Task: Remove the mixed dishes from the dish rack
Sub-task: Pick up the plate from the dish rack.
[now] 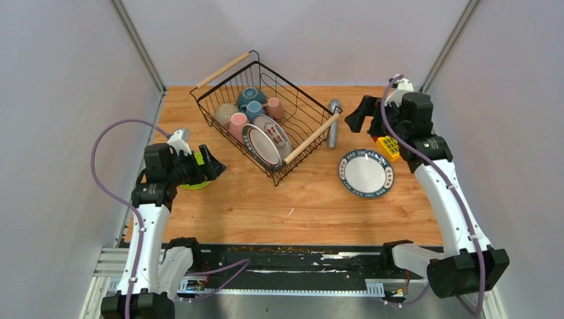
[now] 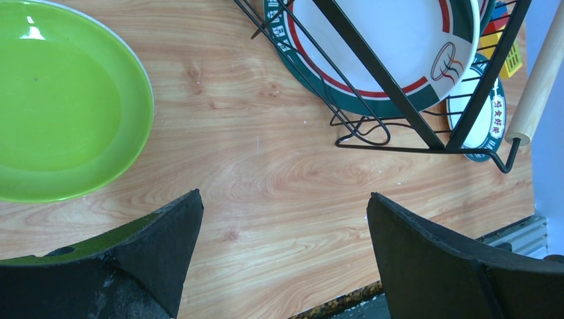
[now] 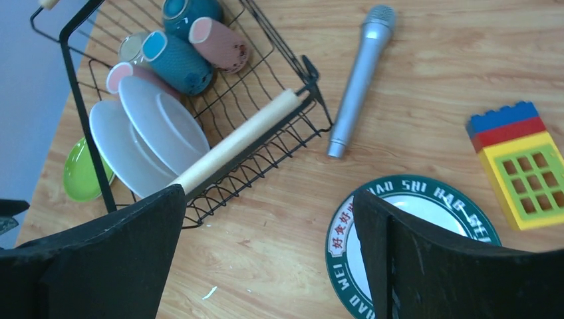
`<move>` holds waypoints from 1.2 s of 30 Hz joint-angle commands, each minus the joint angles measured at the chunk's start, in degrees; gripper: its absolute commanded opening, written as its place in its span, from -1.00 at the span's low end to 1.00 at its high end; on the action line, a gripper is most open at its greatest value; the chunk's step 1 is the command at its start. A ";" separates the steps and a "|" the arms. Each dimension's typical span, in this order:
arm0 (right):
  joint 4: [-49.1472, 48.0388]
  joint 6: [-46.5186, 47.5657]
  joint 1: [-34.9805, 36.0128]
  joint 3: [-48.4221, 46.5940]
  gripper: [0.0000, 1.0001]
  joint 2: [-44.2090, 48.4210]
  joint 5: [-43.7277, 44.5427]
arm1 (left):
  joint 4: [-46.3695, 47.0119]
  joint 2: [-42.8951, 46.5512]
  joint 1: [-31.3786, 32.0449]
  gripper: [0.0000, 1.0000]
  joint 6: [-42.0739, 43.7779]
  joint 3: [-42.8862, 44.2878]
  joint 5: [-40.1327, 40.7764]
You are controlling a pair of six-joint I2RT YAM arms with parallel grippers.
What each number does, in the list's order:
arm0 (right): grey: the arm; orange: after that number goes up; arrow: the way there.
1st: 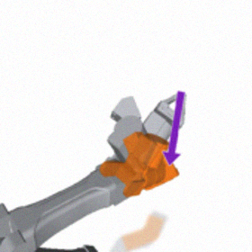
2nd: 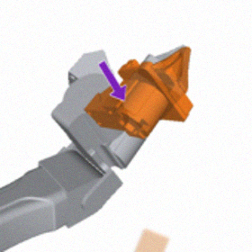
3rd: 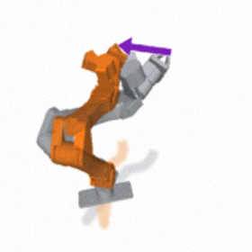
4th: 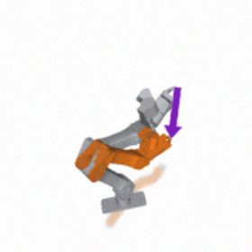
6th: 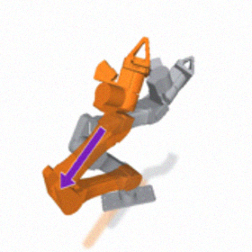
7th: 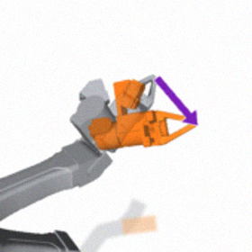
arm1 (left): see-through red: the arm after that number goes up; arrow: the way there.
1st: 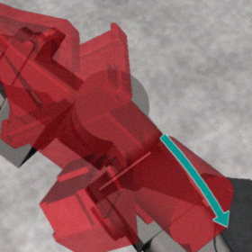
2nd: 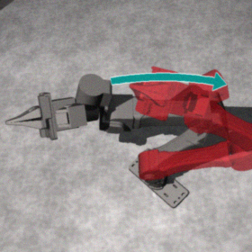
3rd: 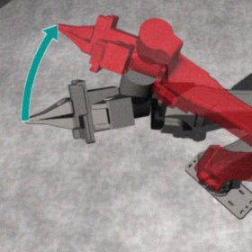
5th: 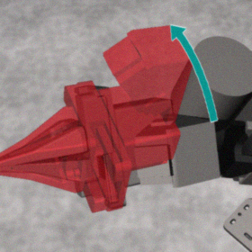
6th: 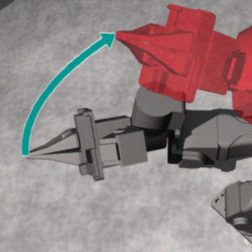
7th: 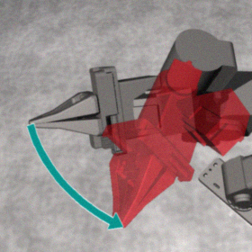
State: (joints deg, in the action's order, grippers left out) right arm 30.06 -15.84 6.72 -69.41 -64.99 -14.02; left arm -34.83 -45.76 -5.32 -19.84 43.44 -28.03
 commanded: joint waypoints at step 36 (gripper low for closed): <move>2.33 17.11 35.99 -28.70 0.18 -39.86 22.51 | 2.35 0.06 -0.03 1.00 0.10 -0.37 -3.05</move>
State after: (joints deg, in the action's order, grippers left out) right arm 34.98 0.47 41.65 -95.68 -102.85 5.15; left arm -34.39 -45.78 -5.32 -19.86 43.24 -29.50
